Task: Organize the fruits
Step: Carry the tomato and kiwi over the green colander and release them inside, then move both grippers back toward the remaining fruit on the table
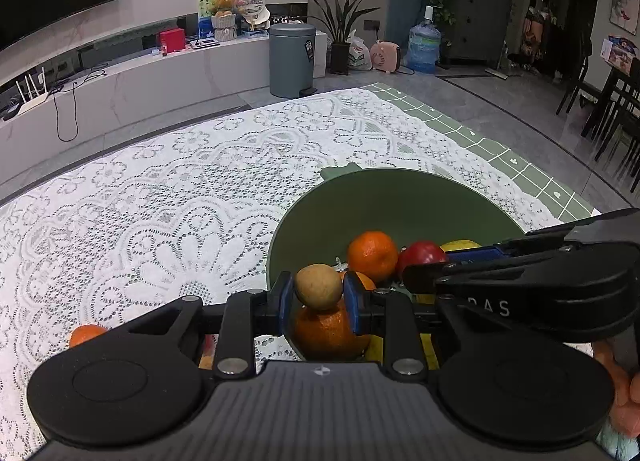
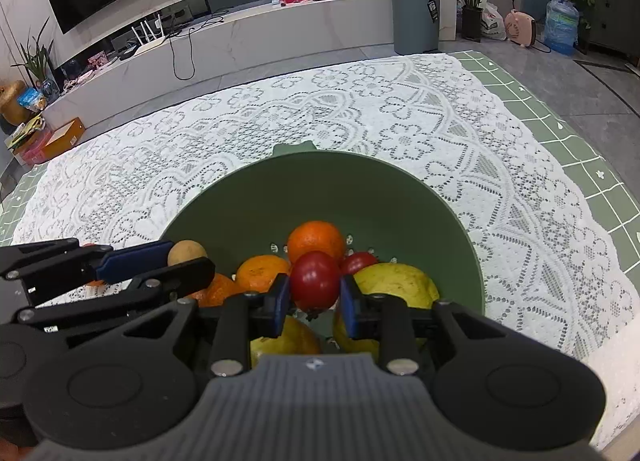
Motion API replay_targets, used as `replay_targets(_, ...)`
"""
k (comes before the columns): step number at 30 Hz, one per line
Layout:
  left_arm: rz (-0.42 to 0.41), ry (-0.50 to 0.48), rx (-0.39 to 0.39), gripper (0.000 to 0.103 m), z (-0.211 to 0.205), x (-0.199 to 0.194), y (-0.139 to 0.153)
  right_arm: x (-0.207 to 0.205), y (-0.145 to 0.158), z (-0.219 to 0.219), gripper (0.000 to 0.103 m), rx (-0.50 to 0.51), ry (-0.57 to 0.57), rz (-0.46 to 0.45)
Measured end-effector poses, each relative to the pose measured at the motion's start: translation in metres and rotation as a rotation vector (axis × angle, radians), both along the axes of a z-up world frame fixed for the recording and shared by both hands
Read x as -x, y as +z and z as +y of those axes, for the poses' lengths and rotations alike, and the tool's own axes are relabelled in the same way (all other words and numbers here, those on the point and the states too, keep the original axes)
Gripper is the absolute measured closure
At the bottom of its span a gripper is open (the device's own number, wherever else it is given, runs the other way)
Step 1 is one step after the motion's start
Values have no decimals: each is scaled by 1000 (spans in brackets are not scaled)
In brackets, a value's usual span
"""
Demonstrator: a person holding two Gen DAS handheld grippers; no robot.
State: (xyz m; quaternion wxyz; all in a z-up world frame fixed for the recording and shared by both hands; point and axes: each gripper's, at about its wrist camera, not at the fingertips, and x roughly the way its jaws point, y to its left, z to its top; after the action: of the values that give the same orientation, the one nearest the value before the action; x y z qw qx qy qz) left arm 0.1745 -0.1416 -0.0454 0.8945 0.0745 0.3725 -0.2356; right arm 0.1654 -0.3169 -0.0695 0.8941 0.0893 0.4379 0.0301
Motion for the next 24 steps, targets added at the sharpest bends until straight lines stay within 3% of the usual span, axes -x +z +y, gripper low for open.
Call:
replay_targets(7, -7, 2, 15, 72, 2, 3, 0, 2, 1, -2, 77, -18, -7, -14)
replay_targets(16, -51, 35, 54, 59, 14, 14, 18, 12, 9, -8, 55, -45, -40, -91)
replay_targets(19, -58, 53, 70, 58, 20, 21, 24, 18, 15, -7, 45, -27, -51, -136)
replay_targets(24, -67, 93, 52, 53, 31, 31, 32, 33, 26, 0, 37, 11, -56, -232)
